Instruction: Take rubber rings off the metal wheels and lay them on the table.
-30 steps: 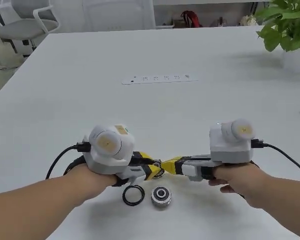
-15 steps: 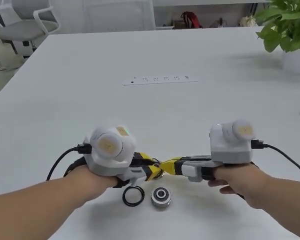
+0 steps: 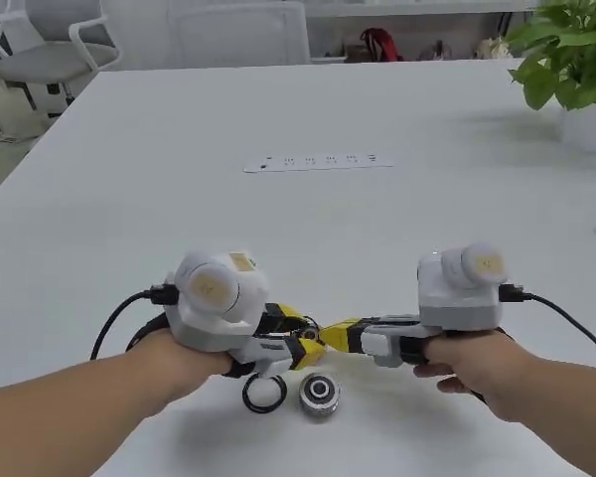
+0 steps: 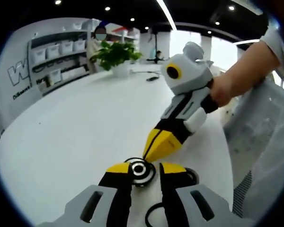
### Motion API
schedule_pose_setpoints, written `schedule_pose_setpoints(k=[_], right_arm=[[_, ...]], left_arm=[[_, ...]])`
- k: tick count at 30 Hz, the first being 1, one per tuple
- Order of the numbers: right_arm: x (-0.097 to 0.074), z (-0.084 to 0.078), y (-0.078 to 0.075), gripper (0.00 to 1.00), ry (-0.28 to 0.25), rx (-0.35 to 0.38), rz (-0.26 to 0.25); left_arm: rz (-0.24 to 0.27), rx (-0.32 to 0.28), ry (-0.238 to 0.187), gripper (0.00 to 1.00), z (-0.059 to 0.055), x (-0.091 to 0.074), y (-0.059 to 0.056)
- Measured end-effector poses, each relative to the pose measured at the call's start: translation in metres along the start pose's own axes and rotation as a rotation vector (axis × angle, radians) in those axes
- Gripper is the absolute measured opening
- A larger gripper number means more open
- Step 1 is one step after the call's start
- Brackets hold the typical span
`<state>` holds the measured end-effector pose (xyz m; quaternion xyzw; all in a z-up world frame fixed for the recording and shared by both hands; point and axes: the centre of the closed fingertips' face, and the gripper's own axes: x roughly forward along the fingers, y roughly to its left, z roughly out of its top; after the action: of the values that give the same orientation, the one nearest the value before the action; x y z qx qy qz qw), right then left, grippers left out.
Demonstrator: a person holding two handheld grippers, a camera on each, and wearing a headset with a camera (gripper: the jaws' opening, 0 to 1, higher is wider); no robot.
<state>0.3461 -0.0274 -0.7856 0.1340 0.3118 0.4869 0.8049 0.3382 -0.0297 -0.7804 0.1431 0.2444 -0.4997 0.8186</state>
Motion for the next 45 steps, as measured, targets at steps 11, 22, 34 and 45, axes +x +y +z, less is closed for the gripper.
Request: schedule_pose_setpoints(k=[11,22,34,45], right_arm=[[-0.001,0.005,0.008,0.00,-0.014,0.018,0.029],[-0.003,0.008,0.021,0.00,-0.013,0.045,0.079],[-0.001,0.007,0.038,0.00,0.012,0.066,0.134],[0.007,-0.006,0.058,0.00,0.076,0.068,0.191]], left_arm=[[-0.042,0.026,-0.045,0.35,0.007,-0.028,-0.008],[-0.052,0.033,-0.102,0.48,0.010,-0.062,-0.015],[-0.055,0.023,-0.131,0.61,0.010,-0.087,-0.023],[-0.042,0.018,-0.125,0.68,-0.001,-0.101,-0.024]])
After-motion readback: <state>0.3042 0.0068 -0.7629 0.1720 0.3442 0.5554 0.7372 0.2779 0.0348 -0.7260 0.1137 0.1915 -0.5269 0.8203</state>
